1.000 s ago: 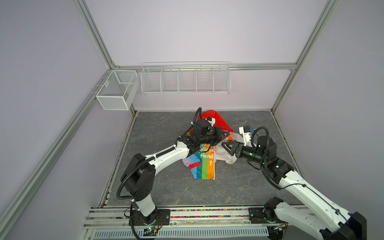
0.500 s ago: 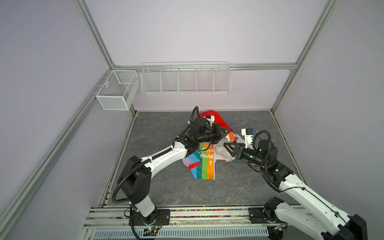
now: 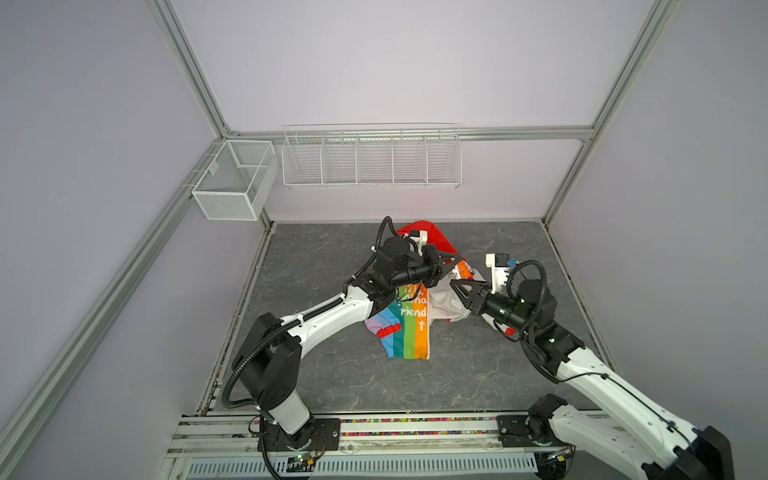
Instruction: Zip up the jacket
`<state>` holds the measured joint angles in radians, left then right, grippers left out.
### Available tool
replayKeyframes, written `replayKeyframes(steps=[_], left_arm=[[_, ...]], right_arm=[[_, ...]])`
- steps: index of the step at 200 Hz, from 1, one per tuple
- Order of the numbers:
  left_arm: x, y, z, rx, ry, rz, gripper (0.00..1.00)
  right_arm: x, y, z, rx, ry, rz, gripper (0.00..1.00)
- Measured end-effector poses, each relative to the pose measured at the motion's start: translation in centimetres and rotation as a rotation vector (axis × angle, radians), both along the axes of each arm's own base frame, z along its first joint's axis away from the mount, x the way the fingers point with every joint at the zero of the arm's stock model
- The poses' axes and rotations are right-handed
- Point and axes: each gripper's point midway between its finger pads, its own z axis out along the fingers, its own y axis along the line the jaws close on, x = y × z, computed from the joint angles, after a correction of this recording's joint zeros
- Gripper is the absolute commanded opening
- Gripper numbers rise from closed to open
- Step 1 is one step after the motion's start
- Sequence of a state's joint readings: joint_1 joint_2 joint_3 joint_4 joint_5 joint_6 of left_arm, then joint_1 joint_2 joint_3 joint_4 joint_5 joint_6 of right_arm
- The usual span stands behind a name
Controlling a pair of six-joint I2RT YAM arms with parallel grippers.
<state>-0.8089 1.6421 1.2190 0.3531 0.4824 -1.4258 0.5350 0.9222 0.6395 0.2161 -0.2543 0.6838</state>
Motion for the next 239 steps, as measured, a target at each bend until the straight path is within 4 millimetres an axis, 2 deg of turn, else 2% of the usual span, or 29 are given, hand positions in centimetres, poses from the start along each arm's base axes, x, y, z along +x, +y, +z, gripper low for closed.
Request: replayKeyframes(steps=[41,189,239], left_arm=[[-0.2,0.1,0.8,-0.031,-0.003,-0.005,0.0],[-0.2,0.1,1.6,-0.086,0.004,-0.004,0.0],[-0.3,0.2,2.0,-0.119,0.016,-0.005,0.0]], right_arm=[[0.5,0.3,-0.3,-0.001,0.003,0.0,0.29],[0.9,0.1,0.9,0.031,-0.033,-0.024,0.19],[0.9,-0.5,2.0,0.052,-0.063,-0.054,0.19]])
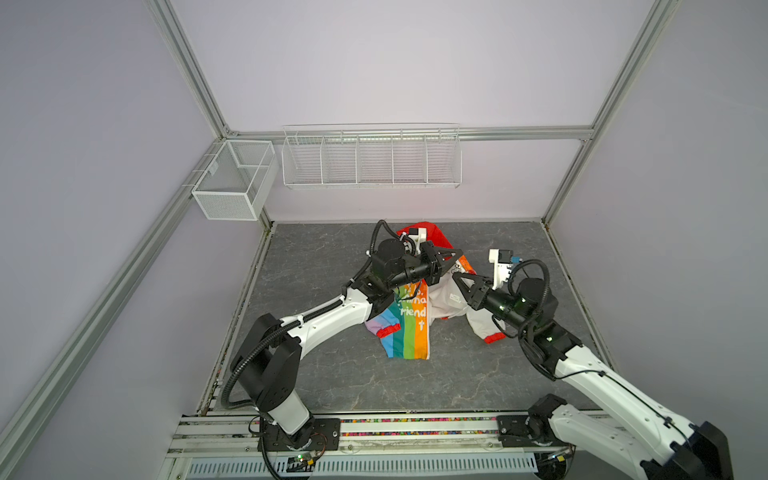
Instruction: Zip up the jacket
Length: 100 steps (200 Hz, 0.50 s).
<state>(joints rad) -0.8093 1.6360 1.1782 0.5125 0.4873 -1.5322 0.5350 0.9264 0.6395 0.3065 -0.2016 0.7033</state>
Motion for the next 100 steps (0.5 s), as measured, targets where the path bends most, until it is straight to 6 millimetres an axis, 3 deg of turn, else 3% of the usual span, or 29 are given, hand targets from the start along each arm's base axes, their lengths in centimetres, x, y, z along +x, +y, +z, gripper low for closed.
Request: replayKeyframes(steps=[32,100], left_arm=[[0.0,0.0,0.0,-0.013,0.012,-0.002,0.0],[-0.1,-0.1,0.2,-0.026,0.013,-0.005,0.0]], right_arm=[[-0.2,-0.2,1.1,0.019,-0.033,-0.005,0.19],[-0.2,-0.2,1.1,0.024,-0.033,-0.003,0.23]])
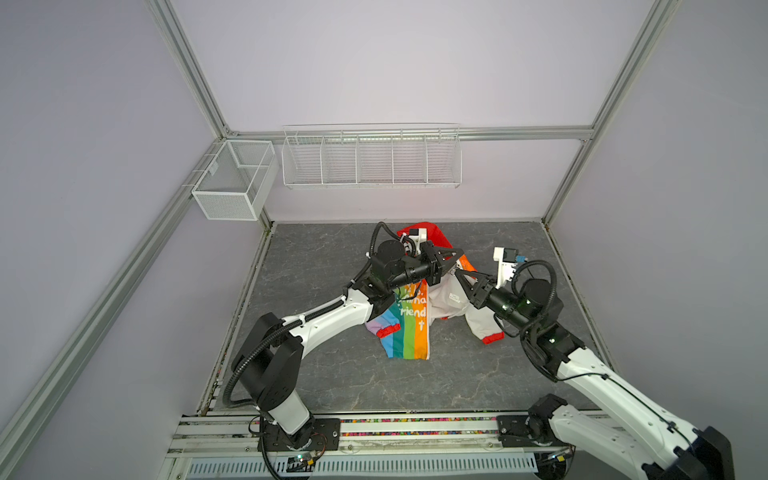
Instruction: Zip up the jacket
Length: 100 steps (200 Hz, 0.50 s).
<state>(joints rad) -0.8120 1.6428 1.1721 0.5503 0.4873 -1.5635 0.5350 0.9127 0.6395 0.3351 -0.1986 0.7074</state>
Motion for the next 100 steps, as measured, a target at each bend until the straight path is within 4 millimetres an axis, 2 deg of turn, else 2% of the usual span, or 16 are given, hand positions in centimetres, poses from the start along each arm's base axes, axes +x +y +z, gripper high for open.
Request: replayKeyframes(steps=[100], left_arm=[[0.0,-0.1,0.08,-0.007,0.003,0.001,0.0]], right_arm=[[0.4,0.56,-0.09,0.016,0.003,0.012,0.29]])
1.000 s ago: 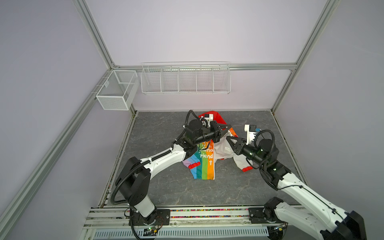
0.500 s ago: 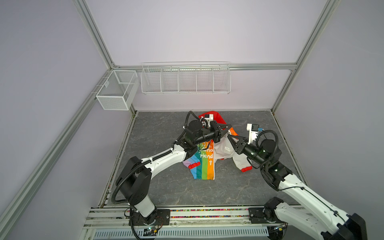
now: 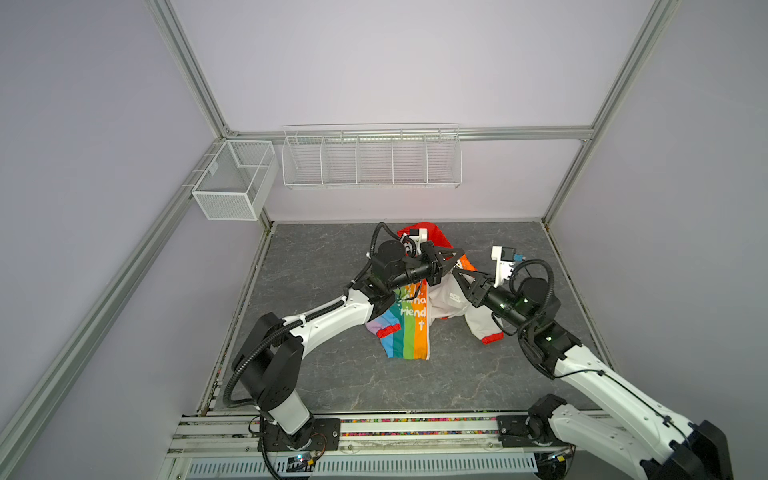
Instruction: Zip up the jacket
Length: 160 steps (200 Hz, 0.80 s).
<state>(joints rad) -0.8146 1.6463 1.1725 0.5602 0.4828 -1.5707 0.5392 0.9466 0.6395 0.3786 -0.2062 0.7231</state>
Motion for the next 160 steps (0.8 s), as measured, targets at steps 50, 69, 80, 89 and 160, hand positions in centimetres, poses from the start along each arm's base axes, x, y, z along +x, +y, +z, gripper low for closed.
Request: replayKeyframes(steps=[50,69,80,89,160], left_arm=[[0.13,-0.26,-0.39,0.001,0.002,0.001,0.0],[0.13,-0.34,-0.55,0.003,0.004,0.0,0.0],[0.16,-0.37,-0.64,0.004,0.006,0.0,0.0],[0.18,-0.39,-0.67,0.004,0.007,0.0,0.0],[0.42,-0.39,-0.75,0.001,0.012,0.01,0.0]], right_arm=[[0.09,0.08,0.06,0.015,0.009,0.001,0.27],[0.05,0.13,0.19,0.026,0.012,0.002,0.26],[0.04,0.15,0.19,0.029,0.016,0.003,0.26],[0.01,0.18,0.19,0.031,0.018,0.004,0.27],[0.08,0.47,-0.62,0.042,0.048,0.009,0.28]])
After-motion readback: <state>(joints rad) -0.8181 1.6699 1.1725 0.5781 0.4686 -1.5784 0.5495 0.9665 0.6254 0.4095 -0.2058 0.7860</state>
